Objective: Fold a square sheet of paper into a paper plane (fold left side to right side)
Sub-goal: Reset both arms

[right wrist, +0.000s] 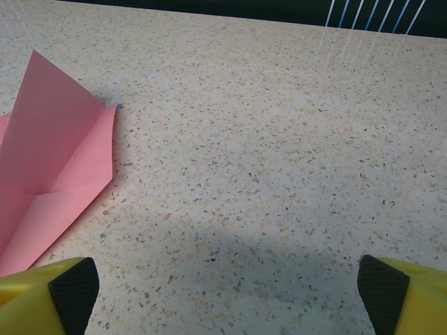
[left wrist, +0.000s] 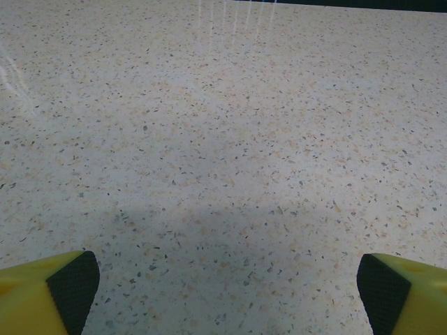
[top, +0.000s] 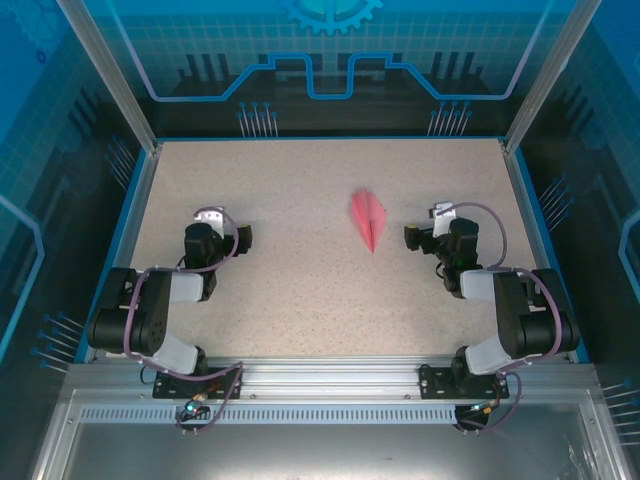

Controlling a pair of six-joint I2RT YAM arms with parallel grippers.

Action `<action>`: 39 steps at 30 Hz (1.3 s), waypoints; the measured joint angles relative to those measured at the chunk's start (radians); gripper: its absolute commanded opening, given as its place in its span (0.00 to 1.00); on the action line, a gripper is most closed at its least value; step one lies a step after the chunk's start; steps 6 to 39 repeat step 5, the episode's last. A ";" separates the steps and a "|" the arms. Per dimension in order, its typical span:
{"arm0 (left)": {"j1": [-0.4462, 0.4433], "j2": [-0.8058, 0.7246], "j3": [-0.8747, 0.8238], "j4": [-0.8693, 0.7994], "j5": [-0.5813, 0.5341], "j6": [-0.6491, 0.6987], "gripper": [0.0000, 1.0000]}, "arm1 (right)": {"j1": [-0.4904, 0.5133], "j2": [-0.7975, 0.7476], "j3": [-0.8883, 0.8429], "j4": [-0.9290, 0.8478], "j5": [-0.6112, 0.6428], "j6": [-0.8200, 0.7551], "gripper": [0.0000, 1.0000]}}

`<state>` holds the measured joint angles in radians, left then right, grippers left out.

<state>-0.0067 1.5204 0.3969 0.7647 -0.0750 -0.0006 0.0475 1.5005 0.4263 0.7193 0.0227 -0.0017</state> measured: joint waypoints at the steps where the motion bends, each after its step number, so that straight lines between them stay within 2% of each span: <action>1: 0.000 0.000 0.000 0.000 0.002 0.000 0.99 | 0.000 0.000 0.000 0.000 0.000 0.000 0.99; 39: 0.000 0.000 0.000 0.000 0.002 0.000 0.99 | 0.000 0.000 0.000 0.000 0.000 0.000 0.99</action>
